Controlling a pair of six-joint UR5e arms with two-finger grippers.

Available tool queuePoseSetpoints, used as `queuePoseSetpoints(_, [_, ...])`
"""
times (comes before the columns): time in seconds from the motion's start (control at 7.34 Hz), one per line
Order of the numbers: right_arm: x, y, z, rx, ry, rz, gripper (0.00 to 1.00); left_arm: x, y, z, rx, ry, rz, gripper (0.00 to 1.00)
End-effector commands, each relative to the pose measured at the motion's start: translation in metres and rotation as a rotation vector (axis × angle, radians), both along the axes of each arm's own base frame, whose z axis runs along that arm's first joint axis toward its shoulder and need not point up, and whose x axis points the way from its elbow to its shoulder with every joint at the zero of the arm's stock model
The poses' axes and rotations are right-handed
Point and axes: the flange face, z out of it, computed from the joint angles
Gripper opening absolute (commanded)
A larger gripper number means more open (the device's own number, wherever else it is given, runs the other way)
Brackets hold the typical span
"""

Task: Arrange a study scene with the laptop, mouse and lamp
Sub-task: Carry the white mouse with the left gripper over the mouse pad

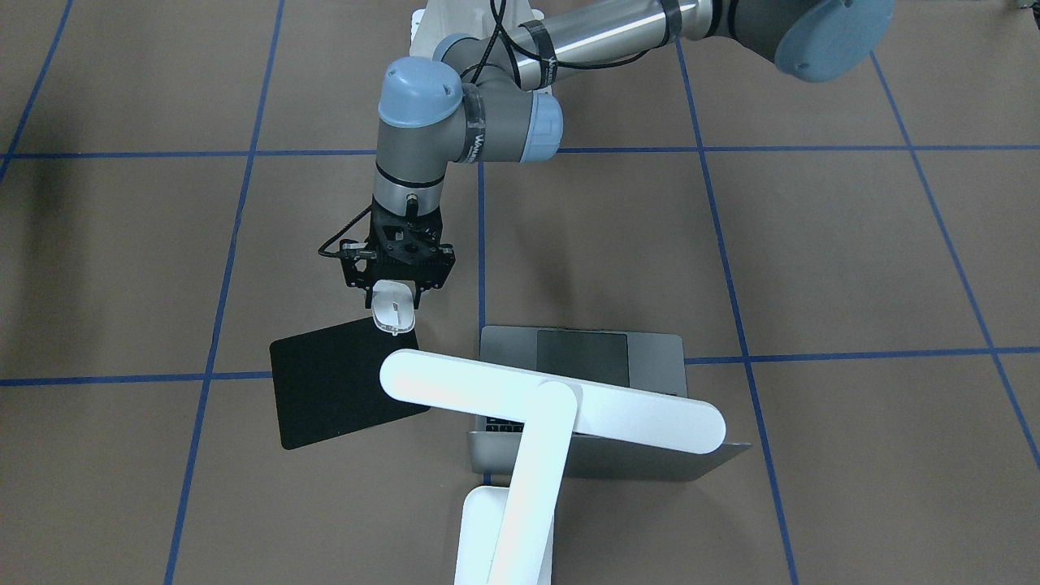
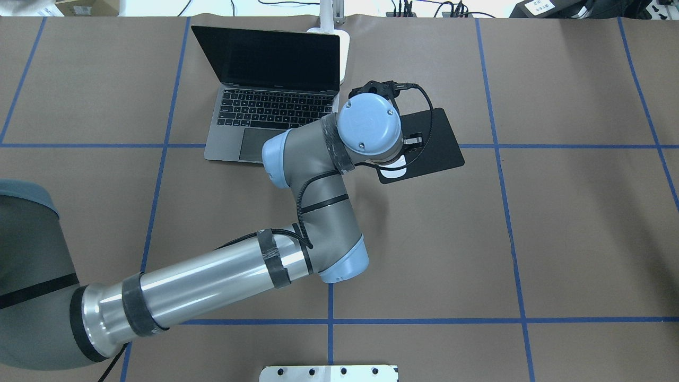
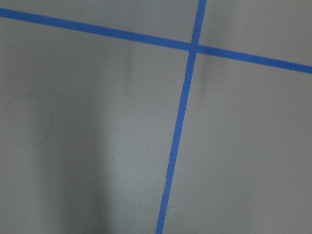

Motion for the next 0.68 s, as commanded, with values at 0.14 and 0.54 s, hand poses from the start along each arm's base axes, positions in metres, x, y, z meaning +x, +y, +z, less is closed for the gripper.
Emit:
queuePoseSetpoints(0.14, [0.0, -0.001, 0.001, 0.03, -0.005, 0.002, 1.0, 0.025, -0.002, 0.013, 0.067, -0.027, -0.113, 0.28])
queuePoseSetpoints(0.54, [0.001, -0.006, -0.004, 0.045, -0.008, 0.003, 1.0, 0.032, -0.016, 0.035, 0.107, -0.058, -0.204, 0.77])
